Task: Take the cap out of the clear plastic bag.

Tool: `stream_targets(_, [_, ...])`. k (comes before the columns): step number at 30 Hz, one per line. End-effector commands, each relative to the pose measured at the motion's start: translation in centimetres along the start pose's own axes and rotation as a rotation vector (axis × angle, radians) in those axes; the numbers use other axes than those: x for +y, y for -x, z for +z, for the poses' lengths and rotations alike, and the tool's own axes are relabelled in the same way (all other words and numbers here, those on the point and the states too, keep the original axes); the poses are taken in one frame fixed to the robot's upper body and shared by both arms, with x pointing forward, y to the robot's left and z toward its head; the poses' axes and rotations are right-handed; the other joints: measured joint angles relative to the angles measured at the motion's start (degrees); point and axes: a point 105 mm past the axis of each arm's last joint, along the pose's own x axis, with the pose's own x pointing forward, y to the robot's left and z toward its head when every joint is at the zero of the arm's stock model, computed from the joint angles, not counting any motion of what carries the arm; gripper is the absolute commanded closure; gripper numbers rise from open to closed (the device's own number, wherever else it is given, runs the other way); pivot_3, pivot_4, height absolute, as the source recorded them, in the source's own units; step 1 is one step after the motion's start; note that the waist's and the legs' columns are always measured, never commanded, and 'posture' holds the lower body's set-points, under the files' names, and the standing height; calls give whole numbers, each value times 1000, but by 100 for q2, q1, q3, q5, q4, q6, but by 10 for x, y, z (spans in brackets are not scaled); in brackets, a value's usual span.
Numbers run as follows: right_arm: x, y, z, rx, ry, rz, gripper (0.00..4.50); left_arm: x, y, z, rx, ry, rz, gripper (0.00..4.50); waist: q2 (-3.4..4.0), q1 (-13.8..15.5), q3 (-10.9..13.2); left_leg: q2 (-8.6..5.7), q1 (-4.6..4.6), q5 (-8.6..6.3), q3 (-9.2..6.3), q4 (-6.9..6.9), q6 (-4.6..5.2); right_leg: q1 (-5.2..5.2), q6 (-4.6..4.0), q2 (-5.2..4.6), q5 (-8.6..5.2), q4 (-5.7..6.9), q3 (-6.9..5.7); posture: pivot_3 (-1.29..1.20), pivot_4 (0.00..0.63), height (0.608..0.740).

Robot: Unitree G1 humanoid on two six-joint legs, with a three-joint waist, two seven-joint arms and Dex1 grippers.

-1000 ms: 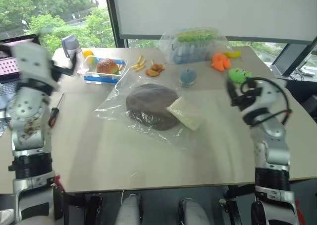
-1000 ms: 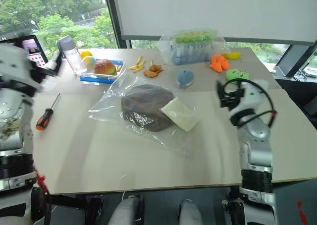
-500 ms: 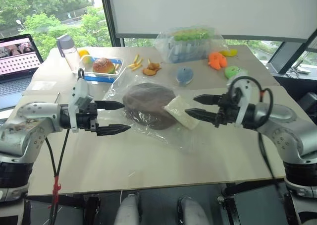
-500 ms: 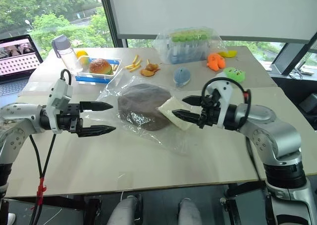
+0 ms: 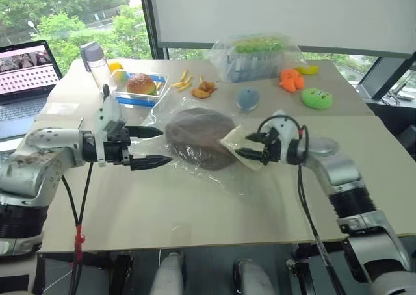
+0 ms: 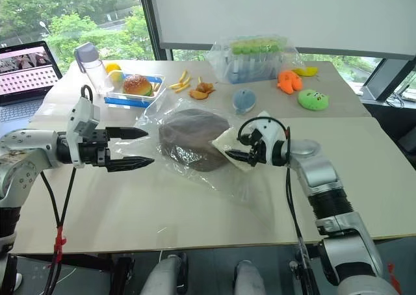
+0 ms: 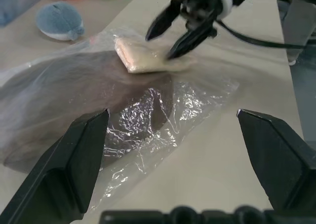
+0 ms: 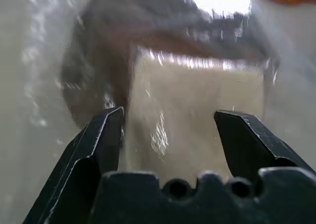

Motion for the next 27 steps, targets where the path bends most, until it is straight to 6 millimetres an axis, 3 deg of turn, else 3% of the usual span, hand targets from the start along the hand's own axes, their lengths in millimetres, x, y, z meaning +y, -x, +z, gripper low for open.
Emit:
stream_targets(1, [0,0,-32,87,-65,6,937,-6,8,3,5,-34,22,40,0,-12,0,1,1,0,1,0,0,1,0,0,0,0,2,0,150,740])
stream_targets(5, [-6,-4,-40,99,-84,-48,937,-8,8,2,4,-33,22,40,-6,-13,-4,9,22,0,-1,4,-2,15,0,9,1,3,-1,0,150,740])
stream_targets(8, [-9,-6,-31,53,-96,-64,1632,-7,6,3,0,-35,20,0,-18,-10,-12,11,43,-2,-1,5,-4,22,2,9,5,-5,-2,0,150,740])
stream_targets(12, [-9,-4,-21,23,-90,-59,3016,-6,5,4,-2,-38,14,0,-19,-11,-12,14,43,-2,0,2,-5,20,-2,9,8,-8,-2,0,150,740])
stream_targets(13, [-7,0,-11,-29,-122,-42,3209,-7,5,6,-16,-26,-5,0,-19,-14,-12,14,43,-2,0,0,-5,19,-3,9,8,-7,-2,0,150,740])
stream_targets(14, [-6,5,0,-81,-148,-22,3698,-8,4,8,-30,-17,-18,0,-19,-15,-12,14,41,-2,1,-3,-5,15,-5,9,7,-7,-2,0,150,740])
stream_targets(17, [-2,28,32,-180,-143,42,4373,-9,5,11,-50,-1,-27,0,-17,-6,-9,13,4,-2,3,-4,-4,2,-9,9,7,-2,0,0,150,740])
stream_targets(20, [2,54,53,-198,-66,98,4464,-10,4,11,-55,7,-31,0,-5,8,1,11,-5,0,5,-3,-2,-6,-9,10,8,0,1,0,150,740])
stream_targets(22, [-10,63,55,-164,-4,36,4465,-10,2,10,-56,8,-28,0,-3,18,2,12,-5,0,6,-1,-2,-7,-7,10,7,3,2,0,150,740])
stream_targets(24, [-48,71,61,-131,75,-178,4465,-10,0,9,-65,7,-19,0,-3,11,2,13,4,-1,5,2,-4,-7,-6,11,6,0,1,0,150,740])
stream_targets(25, [-72,77,58,-69,124,-318,4465,-11,-2,9,-69,6,-14,0,-3,-2,2,13,9,-2,6,6,-5,-17,-3,10,9,-1,2,0,150,740])
stream_targets(27, [-102,91,42,77,134,-465,4465,-12,-4,7,-73,6,-6,0,-4,-27,3,12,7,-2,15,7,-5,-22,2,9,21,-6,8,0,150,740])
